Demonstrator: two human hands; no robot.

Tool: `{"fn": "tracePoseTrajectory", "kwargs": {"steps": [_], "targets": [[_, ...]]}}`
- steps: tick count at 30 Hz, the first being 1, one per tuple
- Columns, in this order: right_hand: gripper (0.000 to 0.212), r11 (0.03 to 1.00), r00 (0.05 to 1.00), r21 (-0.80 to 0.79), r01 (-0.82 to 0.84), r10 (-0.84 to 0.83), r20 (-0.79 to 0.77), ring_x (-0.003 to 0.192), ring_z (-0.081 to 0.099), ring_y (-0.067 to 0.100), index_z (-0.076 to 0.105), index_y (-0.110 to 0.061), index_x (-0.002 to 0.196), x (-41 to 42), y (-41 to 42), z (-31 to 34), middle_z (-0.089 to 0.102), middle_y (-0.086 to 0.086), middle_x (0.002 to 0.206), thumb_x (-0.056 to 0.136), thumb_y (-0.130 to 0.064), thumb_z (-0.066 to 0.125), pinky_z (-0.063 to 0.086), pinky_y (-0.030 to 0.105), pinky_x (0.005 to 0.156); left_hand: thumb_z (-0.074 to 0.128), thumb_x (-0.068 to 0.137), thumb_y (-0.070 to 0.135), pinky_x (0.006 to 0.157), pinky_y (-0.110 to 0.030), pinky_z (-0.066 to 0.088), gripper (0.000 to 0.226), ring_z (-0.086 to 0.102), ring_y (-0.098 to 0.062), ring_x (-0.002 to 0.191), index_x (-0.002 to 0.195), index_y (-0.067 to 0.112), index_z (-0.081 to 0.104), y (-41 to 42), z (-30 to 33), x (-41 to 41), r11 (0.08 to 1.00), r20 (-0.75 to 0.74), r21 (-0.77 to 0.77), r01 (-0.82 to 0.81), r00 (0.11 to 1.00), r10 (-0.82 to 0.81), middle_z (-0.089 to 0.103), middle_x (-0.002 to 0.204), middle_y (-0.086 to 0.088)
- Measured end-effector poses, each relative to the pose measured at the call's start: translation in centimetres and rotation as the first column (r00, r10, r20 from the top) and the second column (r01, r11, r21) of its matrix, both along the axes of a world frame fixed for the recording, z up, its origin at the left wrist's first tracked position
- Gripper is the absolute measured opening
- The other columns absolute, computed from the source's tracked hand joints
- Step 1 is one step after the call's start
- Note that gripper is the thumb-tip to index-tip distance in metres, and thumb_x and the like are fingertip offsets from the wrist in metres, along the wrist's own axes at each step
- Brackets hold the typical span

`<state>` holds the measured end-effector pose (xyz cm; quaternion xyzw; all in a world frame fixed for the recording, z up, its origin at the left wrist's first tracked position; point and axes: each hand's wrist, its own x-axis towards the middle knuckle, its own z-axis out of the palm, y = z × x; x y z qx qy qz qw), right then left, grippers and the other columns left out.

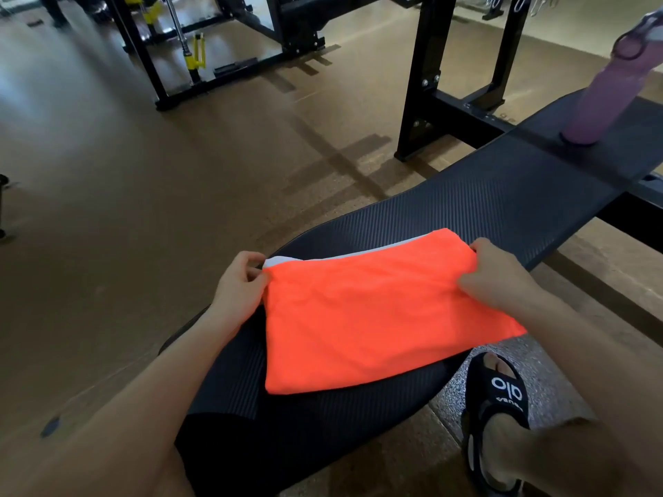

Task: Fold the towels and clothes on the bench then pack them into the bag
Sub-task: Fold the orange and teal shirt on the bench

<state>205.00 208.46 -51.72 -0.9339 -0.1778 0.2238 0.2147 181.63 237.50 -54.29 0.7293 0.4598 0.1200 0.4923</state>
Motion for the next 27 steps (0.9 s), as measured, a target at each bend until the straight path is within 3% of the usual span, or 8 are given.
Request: {"fn": "tracePoseTrajectory", "kwargs": {"steps": [6,9,11,14,17,20,22,27], "targets": [[0.053,0.987,0.986,-0.148,-0.057,0.080,0.147,0.106,0.055,0.043,0.037,-0.005,0.127,-1.2,0.6,-0.9,0.051,0.022,0.119,0.081,-0.013,0.061,0.043,0.044,0.078,0.060,0.097,0.007,0.082,-0.041,0.061,0.016,0.071,-0.026,0.093,0.097,0.021,0.067,1.4,0.1,0.2,0.998,0.068,0.034,-0.052,0.996,0.049,0.068,0.096,-0.007],[0.080,0.961,0.841,-0.244,-0.132,0.239,0.485,0.114,0.050,0.043,0.032,-0.006,0.149,-3.1,1.5,-1.2,0.047,0.022,0.127,0.074,-0.011,0.059,0.041,0.051,0.093,0.052,0.104,0.018,0.074,-0.033,0.059,0.008,0.071,-0.025,0.094,0.110,0.016,0.057,1.3,0.8,0.3,0.989,0.088,-0.105,-0.106,0.989,0.116,0.067,0.106,-0.015],[0.077,0.927,0.727,-0.163,-0.337,0.366,0.581,0.123,0.049,0.042,0.039,-0.008,0.149,-5.8,3.0,-1.3,0.050,0.024,0.135,0.074,-0.012,0.057,0.038,0.051,0.104,0.052,0.103,0.036,0.074,-0.033,0.058,0.025,0.070,-0.022,0.093,0.121,0.019,0.051,0.8,1.1,0.0,0.993,-0.023,-0.114,0.010,1.000,-0.013,0.066,0.107,-0.011],[0.069,0.791,0.645,-0.141,-0.595,0.575,0.503,0.146,0.033,0.033,0.033,-0.018,0.155,-10.8,4.8,-2.4,0.037,0.016,0.157,0.090,-0.039,0.038,0.025,0.051,0.120,0.063,0.096,0.034,0.080,-0.036,0.056,0.028,0.071,-0.021,0.085,0.119,0.035,0.048,0.6,0.6,-0.2,0.976,-0.125,0.106,0.190,0.976,-0.176,0.068,0.097,-0.002],[0.073,0.764,0.666,-0.197,-0.615,0.637,0.388,0.155,0.009,0.028,0.016,-0.022,0.161,-13.7,4.8,-4.6,0.013,0.012,0.167,0.098,-0.058,0.020,0.009,0.050,0.124,0.061,0.096,0.022,0.067,-0.033,0.051,0.019,0.065,-0.021,0.076,0.104,0.035,0.050,0.9,0.0,0.2,0.970,-0.076,0.188,0.155,0.987,-0.143,0.067,0.088,-0.005],[0.075,0.767,0.663,-0.247,-0.592,0.637,0.393,0.155,0.000,0.028,0.014,-0.021,0.161,-14.1,4.4,-6.4,0.005,0.014,0.167,0.099,-0.062,0.016,0.004,0.051,0.123,0.055,0.096,0.011,0.058,-0.026,0.041,0.016,0.057,-0.016,0.072,0.107,0.021,0.047,0.7,-0.2,0.9,0.972,-0.073,0.215,0.096,0.994,-0.082,0.063,0.084,-0.001],[0.075,0.770,0.673,-0.249,-0.588,0.636,0.377,0.155,-0.001,0.028,0.014,-0.021,0.161,-14.1,4.3,-6.5,0.004,0.015,0.167,0.099,-0.063,0.017,0.004,0.051,0.122,0.053,0.100,0.020,0.061,-0.026,0.041,0.014,0.057,-0.015,0.076,0.109,0.014,0.045,0.6,-0.1,1.2,0.976,-0.142,0.201,0.082,0.988,-0.053,0.062,0.087,-0.001],[0.073,0.824,0.713,-0.174,-0.540,0.558,0.424,0.155,0.009,0.030,0.019,-0.023,0.160,-13.4,5.5,-4.7,0.014,0.017,0.166,0.098,-0.061,0.021,0.007,0.051,0.123,0.045,0.096,0.064,0.087,-0.045,0.057,0.052,0.070,-0.027,0.086,0.107,0.014,0.044,-0.1,1.3,0.1,0.986,-0.329,0.042,0.164,0.934,-0.141,0.066,0.100,-0.010]]}}
